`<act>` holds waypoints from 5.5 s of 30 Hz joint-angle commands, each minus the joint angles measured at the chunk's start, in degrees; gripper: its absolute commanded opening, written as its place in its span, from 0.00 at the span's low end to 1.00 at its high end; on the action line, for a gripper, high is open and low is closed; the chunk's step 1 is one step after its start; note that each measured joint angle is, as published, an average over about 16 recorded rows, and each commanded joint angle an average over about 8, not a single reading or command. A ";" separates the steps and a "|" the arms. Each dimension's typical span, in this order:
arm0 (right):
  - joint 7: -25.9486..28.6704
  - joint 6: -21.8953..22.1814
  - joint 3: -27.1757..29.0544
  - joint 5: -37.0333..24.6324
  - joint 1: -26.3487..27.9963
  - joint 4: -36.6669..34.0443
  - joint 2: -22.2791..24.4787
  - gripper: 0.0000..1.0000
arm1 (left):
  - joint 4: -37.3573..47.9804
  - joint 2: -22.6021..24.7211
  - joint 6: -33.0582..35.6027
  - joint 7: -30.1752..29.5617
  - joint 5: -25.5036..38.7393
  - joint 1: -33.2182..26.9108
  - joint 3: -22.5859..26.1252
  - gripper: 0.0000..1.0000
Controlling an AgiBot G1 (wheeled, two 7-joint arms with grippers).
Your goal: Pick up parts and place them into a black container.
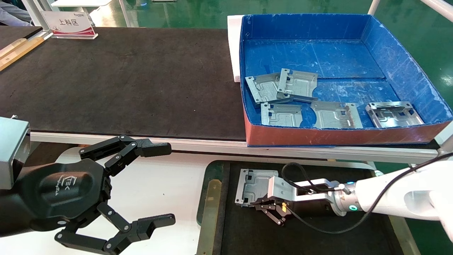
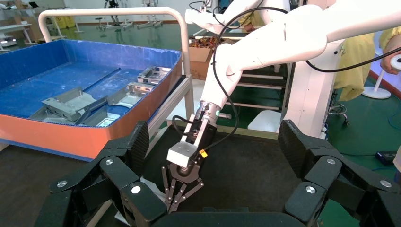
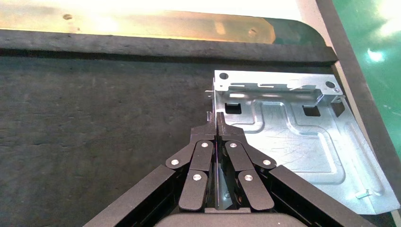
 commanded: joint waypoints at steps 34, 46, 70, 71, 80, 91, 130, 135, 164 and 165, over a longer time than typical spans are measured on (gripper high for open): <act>-2.74 0.45 0.09 0.13 1.04 -3.14 -2.91 1.00 | 0.00 0.00 0.00 0.00 0.00 0.00 0.00 1.00; -2.84 -8.76 1.41 2.07 4.03 -2.94 1.52 1.00 | 0.00 0.00 0.00 0.00 0.00 0.00 0.00 1.00; 10.90 -18.06 -2.21 30.04 3.60 31.49 22.24 1.00 | 0.00 0.00 0.00 0.00 0.00 0.00 0.01 1.00; 11.76 -17.95 -2.56 31.60 3.62 32.48 22.99 1.00 | 0.00 0.00 0.00 0.00 0.00 0.00 0.01 1.00; 14.41 -17.76 -3.99 38.28 4.42 34.36 25.68 1.00 | 0.01 -0.01 -0.02 0.00 -0.02 0.02 0.00 1.00; 15.59 -17.40 -2.35 37.03 2.92 35.70 25.63 1.00 | 0.01 -0.01 -0.02 0.00 -0.02 0.02 0.00 1.00; 34.56 -13.60 15.75 36.82 -15.30 58.92 31.30 1.00 | 0.02 -0.01 -0.02 0.00 -0.03 0.01 0.00 1.00; 37.00 -13.11 18.07 36.80 -17.64 61.90 32.02 1.00 | 0.02 -0.01 -0.02 0.00 -0.03 0.01 0.01 1.00; 43.61 -11.71 24.63 36.74 -24.22 70.24 34.10 1.00 | 0.03 -0.02 -0.03 0.01 -0.04 0.02 0.00 1.00; 43.59 -11.72 24.58 36.74 -24.18 70.19 34.08 1.00 | 0.03 -0.02 -0.03 0.01 -0.04 0.02 0.00 1.00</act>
